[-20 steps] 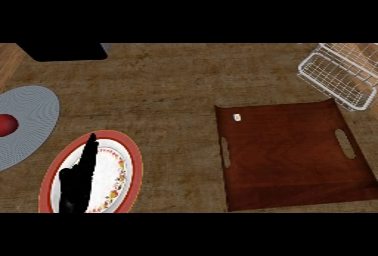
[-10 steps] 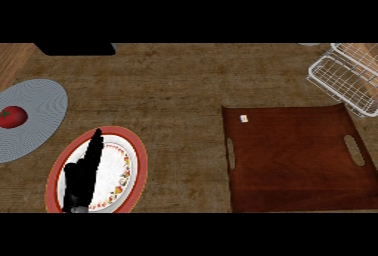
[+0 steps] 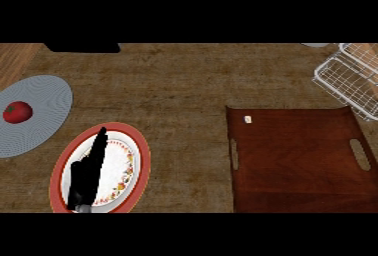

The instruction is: Pick the eggplant from the tray and place it in the tiered basket

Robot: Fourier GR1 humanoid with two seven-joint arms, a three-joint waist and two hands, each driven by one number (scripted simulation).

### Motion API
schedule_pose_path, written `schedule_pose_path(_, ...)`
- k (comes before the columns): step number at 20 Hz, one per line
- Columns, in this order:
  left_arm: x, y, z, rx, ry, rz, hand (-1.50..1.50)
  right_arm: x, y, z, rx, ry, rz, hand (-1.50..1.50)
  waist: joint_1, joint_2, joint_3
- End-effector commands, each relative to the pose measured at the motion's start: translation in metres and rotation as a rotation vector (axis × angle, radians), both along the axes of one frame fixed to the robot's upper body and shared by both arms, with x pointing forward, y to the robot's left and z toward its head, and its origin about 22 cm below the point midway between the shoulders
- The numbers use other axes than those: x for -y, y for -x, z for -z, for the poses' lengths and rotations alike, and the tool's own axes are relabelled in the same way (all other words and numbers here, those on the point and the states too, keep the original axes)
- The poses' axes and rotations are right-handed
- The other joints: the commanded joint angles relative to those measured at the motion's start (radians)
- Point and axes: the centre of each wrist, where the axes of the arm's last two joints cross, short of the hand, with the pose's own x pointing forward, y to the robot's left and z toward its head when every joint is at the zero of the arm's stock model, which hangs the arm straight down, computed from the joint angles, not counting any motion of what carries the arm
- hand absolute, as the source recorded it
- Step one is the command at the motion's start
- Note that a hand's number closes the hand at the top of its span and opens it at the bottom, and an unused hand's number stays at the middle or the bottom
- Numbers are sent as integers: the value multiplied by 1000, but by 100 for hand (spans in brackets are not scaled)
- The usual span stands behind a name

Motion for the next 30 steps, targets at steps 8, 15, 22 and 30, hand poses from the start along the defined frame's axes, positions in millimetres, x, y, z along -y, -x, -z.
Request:
schedule_pose_path(8,6,-4,12,-31,8,10,0,18,-68,37,-88,6,-87,150,3,6,-2)
schedule_pose_path(15,1,2,-2,-26,-10,4,0,5,-106,60,-143,10,-59,150,10,6,-1)
schedule_pose_path(22,6,1,8,-26,12,-3,0,3,-124,107,-111,-96,-53,150,9,8,-1)
schedule_pose_path(30,2,4,0,-6,9,25,0,17,-120,123,116,-442,-91,-150,31,17,2)
